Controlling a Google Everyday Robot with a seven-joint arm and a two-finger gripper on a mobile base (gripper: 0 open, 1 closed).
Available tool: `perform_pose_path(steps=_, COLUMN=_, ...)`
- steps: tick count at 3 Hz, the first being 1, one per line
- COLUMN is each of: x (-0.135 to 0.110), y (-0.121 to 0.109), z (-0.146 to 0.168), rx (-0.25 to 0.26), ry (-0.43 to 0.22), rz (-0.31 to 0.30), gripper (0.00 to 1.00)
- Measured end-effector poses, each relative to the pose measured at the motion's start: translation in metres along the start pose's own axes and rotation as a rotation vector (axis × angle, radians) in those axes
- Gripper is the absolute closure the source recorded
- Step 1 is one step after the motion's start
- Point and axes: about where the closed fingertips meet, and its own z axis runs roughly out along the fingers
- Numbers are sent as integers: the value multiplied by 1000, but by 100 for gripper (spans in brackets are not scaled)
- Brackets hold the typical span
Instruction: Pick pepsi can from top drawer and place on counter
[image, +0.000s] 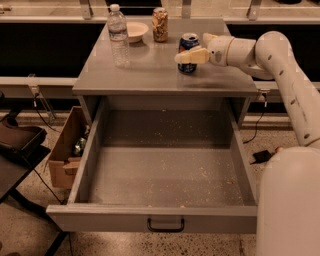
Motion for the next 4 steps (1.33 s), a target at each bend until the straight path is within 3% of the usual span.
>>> perform_pose_path(steps=1, x=-28, y=11, z=-50, rx=25, ry=31, rz=-146, gripper=0)
perform_pose_path(steps=2, x=-70, y=19, z=-122, rx=123, ry=93, rz=-303, gripper=0)
perform_pose_path(steps=3, x=-118, y=28, z=-229, rx=373, ry=177, rz=-468, gripper=0)
perform_pose_path(steps=4, x=-154, y=48, z=-302, rx=591, ry=271, rz=-571, gripper=0)
